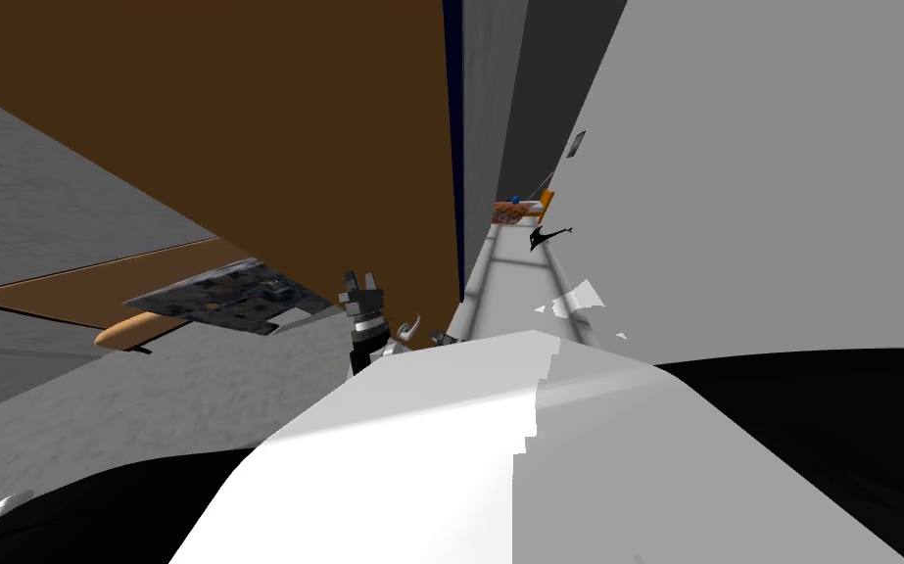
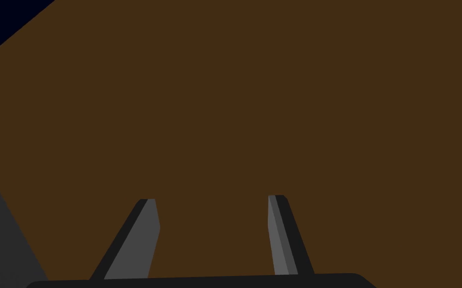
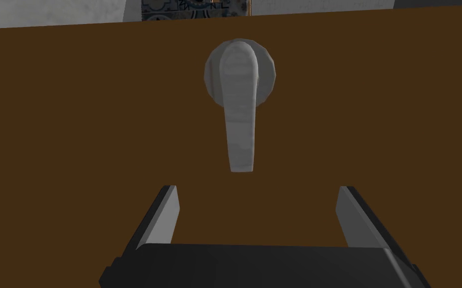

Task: Push the door open

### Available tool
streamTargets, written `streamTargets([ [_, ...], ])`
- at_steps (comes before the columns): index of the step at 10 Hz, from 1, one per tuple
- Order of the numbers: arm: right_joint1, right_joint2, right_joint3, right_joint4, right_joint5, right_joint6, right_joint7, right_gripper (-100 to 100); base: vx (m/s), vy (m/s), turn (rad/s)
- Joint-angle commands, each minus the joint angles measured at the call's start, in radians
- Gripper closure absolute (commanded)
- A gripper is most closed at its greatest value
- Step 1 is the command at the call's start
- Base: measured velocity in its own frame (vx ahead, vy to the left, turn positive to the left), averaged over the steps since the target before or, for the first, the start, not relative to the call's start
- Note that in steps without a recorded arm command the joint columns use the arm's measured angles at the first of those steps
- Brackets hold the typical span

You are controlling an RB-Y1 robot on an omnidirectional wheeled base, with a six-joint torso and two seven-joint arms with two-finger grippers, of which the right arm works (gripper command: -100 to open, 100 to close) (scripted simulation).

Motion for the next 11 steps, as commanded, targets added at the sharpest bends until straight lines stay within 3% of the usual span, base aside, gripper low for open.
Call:
streamTargets([
  [1,0.001,0.005,-0.004,0.007,0.000,-0.002,0.002,-100,0.079,0.169,0.039],
  [6,0.003,0.017,-0.013,0.023,0.000,-0.006,0.007,-100,0.103,0.147,0.025],
  [7,0.003,0.017,-0.013,0.023,0.000,-0.006,0.007,100,-0.003,-0.009,0.000],
  [11,0.003,0.017,-0.013,0.023,0.000,-0.006,0.007,100,-0.012,-0.020,0.001],
])
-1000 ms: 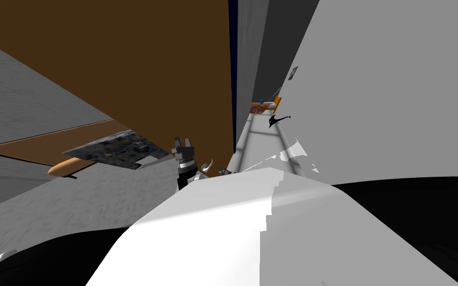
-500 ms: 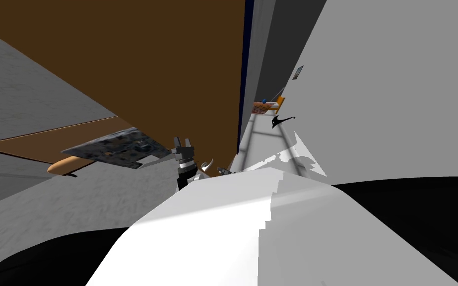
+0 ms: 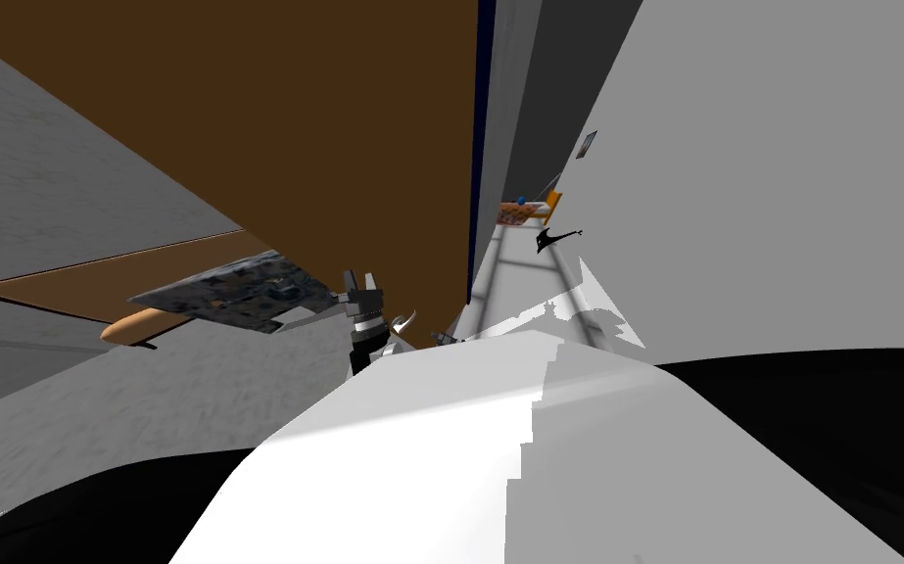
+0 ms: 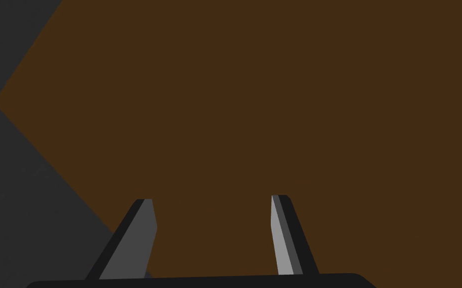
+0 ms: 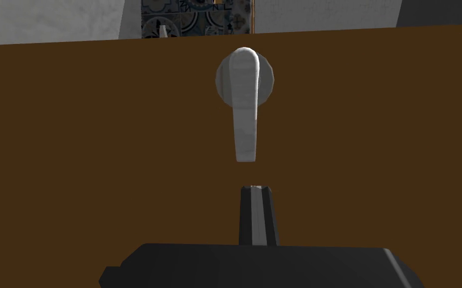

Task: Push the door open

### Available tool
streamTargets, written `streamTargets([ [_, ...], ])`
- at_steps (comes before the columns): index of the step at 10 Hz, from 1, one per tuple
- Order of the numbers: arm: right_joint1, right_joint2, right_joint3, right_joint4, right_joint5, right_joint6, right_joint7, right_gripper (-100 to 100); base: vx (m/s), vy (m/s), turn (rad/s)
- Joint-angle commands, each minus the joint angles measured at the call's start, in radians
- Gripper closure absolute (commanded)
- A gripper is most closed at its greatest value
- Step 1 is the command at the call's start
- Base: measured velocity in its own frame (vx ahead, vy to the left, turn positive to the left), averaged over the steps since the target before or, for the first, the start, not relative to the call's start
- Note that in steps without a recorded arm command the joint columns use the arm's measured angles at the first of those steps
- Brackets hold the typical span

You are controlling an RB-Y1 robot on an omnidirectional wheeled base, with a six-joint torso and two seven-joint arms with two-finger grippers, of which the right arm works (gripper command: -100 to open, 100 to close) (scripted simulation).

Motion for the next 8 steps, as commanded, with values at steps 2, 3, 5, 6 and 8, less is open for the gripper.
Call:
streamTargets([
  [2,0.002,0.005,-0.033,0.008,-0.006,0.004,0.014,-100,-0.026,0.040,-0.056],
  [3,0.003,0.010,-0.056,0.014,-0.009,0.007,0.023,-100,-0.102,0.163,-0.148],
  [5,0.005,0.022,-0.092,0.023,-0.015,0.011,0.038,-100,-0.135,0.181,-0.107],
  [6,0.007,0.032,-0.113,0.029,-0.019,0.013,0.047,-100,-0.098,0.115,-0.085],
  [8,0.010,0.031,-0.117,0.015,-0.020,0.023,0.047,-100,-0.063,0.067,-0.050],
])
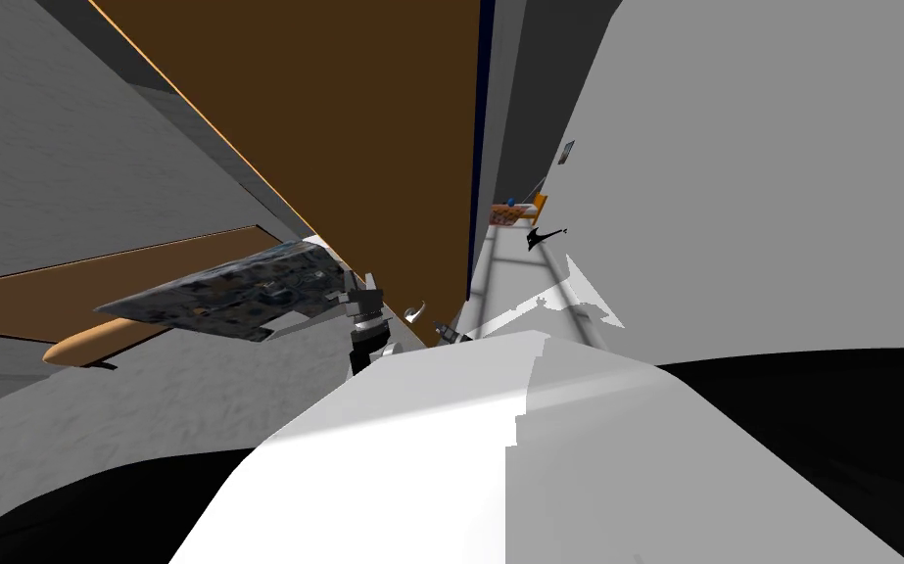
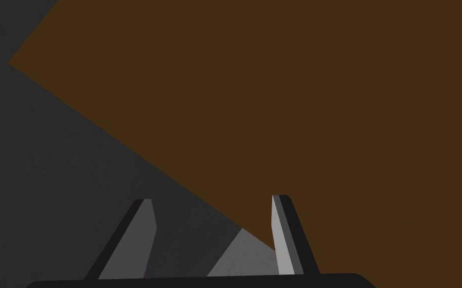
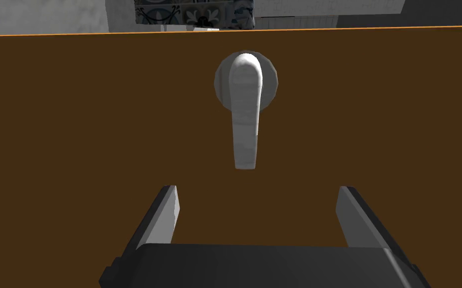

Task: Push the door open

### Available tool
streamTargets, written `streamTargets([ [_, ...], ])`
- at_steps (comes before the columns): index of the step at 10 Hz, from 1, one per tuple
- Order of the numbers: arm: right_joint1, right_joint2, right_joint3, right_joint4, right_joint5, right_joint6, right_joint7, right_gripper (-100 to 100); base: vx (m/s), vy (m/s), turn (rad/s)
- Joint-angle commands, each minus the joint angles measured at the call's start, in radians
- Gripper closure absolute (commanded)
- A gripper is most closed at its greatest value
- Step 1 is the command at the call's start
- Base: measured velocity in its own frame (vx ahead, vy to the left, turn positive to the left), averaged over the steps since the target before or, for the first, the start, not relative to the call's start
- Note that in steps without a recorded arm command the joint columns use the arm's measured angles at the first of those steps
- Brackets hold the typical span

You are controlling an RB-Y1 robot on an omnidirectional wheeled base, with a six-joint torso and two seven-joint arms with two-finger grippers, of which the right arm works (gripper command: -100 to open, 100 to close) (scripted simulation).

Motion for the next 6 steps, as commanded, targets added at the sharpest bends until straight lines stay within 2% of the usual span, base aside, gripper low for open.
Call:
streamTargets([
  [1,-0.002,-0.005,-0.004,0.005,0.000,-0.001,0.003,-100,0.038,0.085,0.034],
  [6,-0.007,0.000,-0.017,0.019,0.002,-0.004,0.010,-100,0.126,0.138,0.021],
])
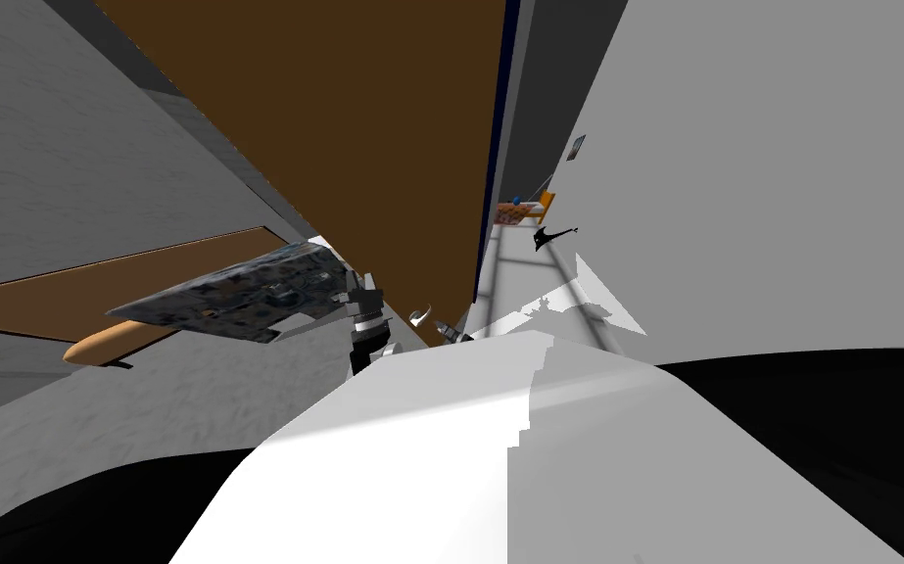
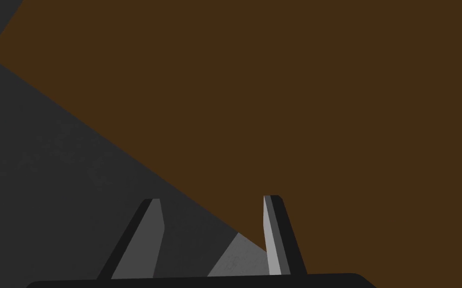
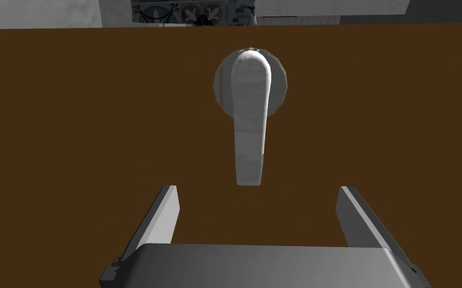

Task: Push the door open

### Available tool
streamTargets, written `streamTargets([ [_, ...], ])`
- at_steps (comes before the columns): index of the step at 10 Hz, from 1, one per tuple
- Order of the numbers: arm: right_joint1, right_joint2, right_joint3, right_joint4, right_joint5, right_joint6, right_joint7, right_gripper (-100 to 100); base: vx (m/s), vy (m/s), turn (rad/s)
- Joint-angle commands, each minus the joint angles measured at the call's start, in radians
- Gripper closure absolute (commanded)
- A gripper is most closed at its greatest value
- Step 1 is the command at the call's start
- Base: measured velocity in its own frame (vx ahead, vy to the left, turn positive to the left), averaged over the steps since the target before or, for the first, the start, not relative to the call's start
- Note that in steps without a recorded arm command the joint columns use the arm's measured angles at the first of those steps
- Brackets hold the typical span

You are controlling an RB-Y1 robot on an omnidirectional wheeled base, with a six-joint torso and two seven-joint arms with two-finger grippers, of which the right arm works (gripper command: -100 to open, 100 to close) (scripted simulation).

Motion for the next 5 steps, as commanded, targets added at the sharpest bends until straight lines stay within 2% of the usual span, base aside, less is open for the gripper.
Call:
streamTargets([
  [1,-0.003,0.007,-0.005,0.007,0.000,-0.002,0.003,-100,0.131,0.153,0.018],
  [3,-0.005,0.021,-0.010,0.013,0.001,-0.003,0.006,-100,0.147,0.136,0.016],
  [4,-0.004,0.016,-0.009,0.010,0.001,-0.003,0.005,-100,0.065,0.050,-0.002],
  [5,-0.004,0.016,-0.009,0.010,0.001,-0.003,0.005,100,-0.008,-0.005,-0.001],
])
